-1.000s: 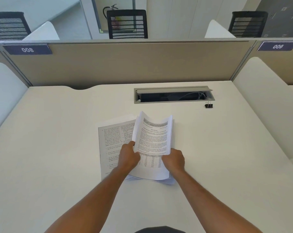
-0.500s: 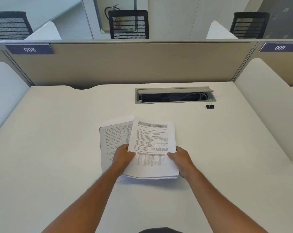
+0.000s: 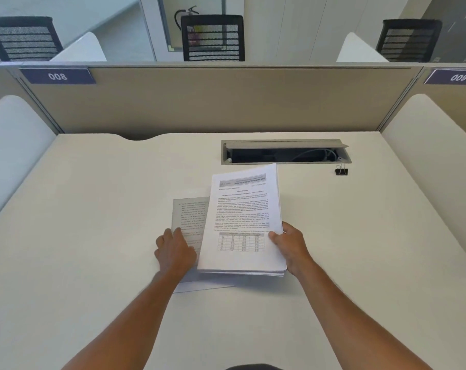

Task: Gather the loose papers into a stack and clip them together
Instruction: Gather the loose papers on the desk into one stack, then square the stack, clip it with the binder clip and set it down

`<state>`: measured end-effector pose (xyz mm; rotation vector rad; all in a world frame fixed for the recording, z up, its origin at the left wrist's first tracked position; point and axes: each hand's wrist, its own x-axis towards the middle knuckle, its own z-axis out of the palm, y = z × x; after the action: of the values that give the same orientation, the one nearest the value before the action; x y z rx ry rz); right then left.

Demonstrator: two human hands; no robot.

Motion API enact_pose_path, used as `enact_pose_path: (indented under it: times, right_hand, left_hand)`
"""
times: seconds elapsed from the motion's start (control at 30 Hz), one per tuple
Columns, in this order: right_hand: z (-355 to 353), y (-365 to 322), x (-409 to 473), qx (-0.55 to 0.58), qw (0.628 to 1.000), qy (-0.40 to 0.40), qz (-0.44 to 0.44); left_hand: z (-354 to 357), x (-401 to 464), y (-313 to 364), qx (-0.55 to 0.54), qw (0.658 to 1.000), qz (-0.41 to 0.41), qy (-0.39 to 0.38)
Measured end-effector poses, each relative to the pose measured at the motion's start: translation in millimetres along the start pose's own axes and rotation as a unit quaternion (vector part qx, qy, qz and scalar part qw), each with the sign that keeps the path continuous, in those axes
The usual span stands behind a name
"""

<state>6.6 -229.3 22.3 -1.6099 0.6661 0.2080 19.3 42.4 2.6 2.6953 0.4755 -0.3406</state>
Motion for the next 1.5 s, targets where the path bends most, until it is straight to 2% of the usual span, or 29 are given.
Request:
enact_pose_path:
  times: [0.23, 0.3, 0.47, 0.6, 0.73, 0.87, 1.0, 1.17, 1.27, 1.37, 1.5]
  right_hand:
    - [-4, 10, -9, -0.069, 0.998, 0.001, -0.014]
    - [-4, 14, -8, -0.126, 0.992, 0.011, -0.022]
    - [6, 26, -1, -0.349, 0.933, 0.048, -0.067]
    - [15, 27, -1, -0.402, 0.911, 0.032, -0.084]
    - [14, 19, -2, -0.315, 0.947, 0.030, -0.058]
    - [7, 7, -6, -0.158, 0.987, -0.001, 0.009]
    - [-2, 7, 2, -0.106, 0.993, 0.000, 0.044]
    - [-9, 3, 3, -0.006, 0.991, -0.098, 0.087]
    - [-10, 4, 2, -0.010, 0.992, -0.099, 0.077]
    - [-14, 3, -2, 0.023, 0.993, -0.098, 0.065]
    - [-21, 0, -5, 0.103, 0.985, -0.132, 0.050]
  left_hand:
    - [6, -8, 20, -0.086, 0.994, 0.052, -0.032]
    - [7, -9, 25, -0.122, 0.990, 0.051, -0.042]
    - [5, -19, 37, -0.207, 0.976, 0.049, -0.055]
    - [3, -25, 40, -0.220, 0.972, 0.049, -0.062]
    - [-2, -28, 42, -0.229, 0.970, 0.048, -0.068]
    - [-5, -32, 43, -0.240, 0.967, 0.047, -0.072]
    - [-5, -32, 42, -0.240, 0.967, 0.048, -0.075]
    - [-4, -32, 42, -0.246, 0.965, 0.043, -0.076]
    - [0, -23, 38, -0.272, 0.958, 0.028, -0.087]
    - [-3, -12, 33, -0.340, 0.935, -0.018, -0.097]
    - [-20, -4, 33, -0.486, 0.856, -0.047, -0.172]
